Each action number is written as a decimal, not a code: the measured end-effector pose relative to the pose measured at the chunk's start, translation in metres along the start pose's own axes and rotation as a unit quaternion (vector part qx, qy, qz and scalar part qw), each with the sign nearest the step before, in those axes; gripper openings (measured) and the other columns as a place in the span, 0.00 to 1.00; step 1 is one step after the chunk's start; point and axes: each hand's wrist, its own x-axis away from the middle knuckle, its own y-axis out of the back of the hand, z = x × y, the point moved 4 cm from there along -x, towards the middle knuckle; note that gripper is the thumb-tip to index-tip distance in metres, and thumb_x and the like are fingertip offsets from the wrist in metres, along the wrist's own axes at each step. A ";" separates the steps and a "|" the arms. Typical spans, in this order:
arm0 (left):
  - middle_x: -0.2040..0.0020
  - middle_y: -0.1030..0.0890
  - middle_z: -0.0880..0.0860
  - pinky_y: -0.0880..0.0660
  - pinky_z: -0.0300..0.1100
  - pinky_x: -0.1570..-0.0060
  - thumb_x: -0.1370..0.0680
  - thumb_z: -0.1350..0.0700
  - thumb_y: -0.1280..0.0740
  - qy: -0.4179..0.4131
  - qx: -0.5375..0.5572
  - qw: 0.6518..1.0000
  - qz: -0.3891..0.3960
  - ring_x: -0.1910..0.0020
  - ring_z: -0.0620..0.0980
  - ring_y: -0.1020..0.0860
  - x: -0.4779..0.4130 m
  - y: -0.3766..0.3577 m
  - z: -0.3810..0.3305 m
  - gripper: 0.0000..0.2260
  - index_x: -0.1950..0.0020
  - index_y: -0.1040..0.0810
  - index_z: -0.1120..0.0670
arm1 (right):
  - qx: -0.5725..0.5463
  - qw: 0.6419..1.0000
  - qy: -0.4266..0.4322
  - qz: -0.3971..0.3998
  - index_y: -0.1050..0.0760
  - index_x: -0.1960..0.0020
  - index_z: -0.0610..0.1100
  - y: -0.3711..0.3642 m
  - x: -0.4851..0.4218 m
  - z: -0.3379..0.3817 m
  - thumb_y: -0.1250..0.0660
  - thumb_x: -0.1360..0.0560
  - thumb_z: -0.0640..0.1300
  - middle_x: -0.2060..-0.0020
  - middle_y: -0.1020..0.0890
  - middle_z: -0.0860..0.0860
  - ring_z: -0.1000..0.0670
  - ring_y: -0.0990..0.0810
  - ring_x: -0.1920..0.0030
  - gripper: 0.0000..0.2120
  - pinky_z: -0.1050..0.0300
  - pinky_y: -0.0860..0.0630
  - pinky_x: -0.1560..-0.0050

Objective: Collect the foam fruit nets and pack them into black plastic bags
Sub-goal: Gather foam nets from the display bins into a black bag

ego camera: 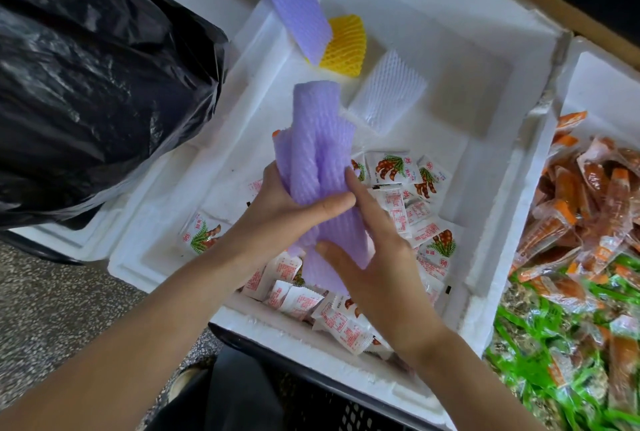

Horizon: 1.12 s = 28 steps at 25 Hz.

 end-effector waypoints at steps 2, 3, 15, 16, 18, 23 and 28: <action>0.57 0.16 0.48 0.23 0.34 0.64 0.38 0.55 0.20 0.000 -0.012 0.998 -0.057 0.59 0.42 0.17 -0.004 0.009 0.002 0.21 0.49 0.24 0.50 | -0.049 0.997 0.005 0.052 0.43 0.27 0.58 -0.007 0.002 0.006 0.30 0.28 0.44 0.33 0.34 0.67 0.65 0.36 0.32 0.35 0.67 0.37 0.33; 0.59 0.16 0.47 0.23 0.36 0.65 0.38 0.54 0.21 0.006 -0.017 0.996 -0.088 0.60 0.42 0.17 -0.006 0.016 0.004 0.19 0.51 0.23 0.50 | -0.073 0.994 0.010 0.080 0.41 0.28 0.56 -0.006 -0.001 0.009 0.31 0.28 0.45 0.32 0.33 0.66 0.64 0.35 0.32 0.33 0.66 0.37 0.32; 0.62 0.17 0.43 0.25 0.31 0.67 0.31 0.63 0.25 -0.004 -0.002 0.995 -0.103 0.62 0.39 0.19 -0.024 0.046 0.008 0.12 0.57 0.23 0.49 | 0.118 0.950 -0.221 -0.187 0.44 0.30 0.36 0.075 -0.210 -0.084 0.34 0.24 0.49 0.32 0.37 0.40 0.42 0.35 0.32 0.31 0.51 0.35 0.33; 0.62 0.17 0.44 0.24 0.32 0.67 0.32 0.63 0.25 -0.005 -0.001 0.995 -0.099 0.63 0.39 0.19 -0.025 0.046 0.008 0.12 0.57 0.23 0.49 | 0.105 0.941 -0.242 -0.212 0.42 0.32 0.36 0.074 -0.215 -0.085 0.32 0.26 0.48 0.34 0.35 0.40 0.42 0.34 0.34 0.30 0.54 0.34 0.36; 0.62 0.17 0.46 0.24 0.36 0.67 0.35 0.58 0.26 0.001 0.005 0.995 -0.099 0.63 0.43 0.20 -0.028 0.049 0.010 0.10 0.58 0.22 0.49 | 0.035 0.937 -0.254 -0.239 0.39 0.37 0.39 0.069 -0.219 -0.084 0.29 0.28 0.46 0.41 0.29 0.42 0.45 0.27 0.42 0.26 0.55 0.29 0.46; 0.64 0.20 0.48 0.28 0.38 0.73 0.30 0.62 0.25 0.007 0.012 0.994 -0.107 0.66 0.47 0.22 -0.033 0.051 0.008 0.11 0.58 0.23 0.47 | -0.073 0.959 -0.132 -0.242 0.34 0.35 0.37 0.068 -0.189 -0.059 0.31 0.25 0.43 0.59 0.23 0.51 0.58 0.27 0.64 0.22 0.68 0.30 0.64; 0.66 0.19 0.42 0.28 0.32 0.75 0.30 0.63 0.26 0.009 0.009 0.993 -0.119 0.67 0.38 0.21 -0.036 0.051 0.010 0.13 0.55 0.25 0.48 | -0.067 0.978 0.009 -0.198 0.30 0.41 0.41 0.062 -0.206 -0.007 0.33 0.25 0.37 0.57 0.22 0.50 0.63 0.25 0.65 0.14 0.70 0.30 0.61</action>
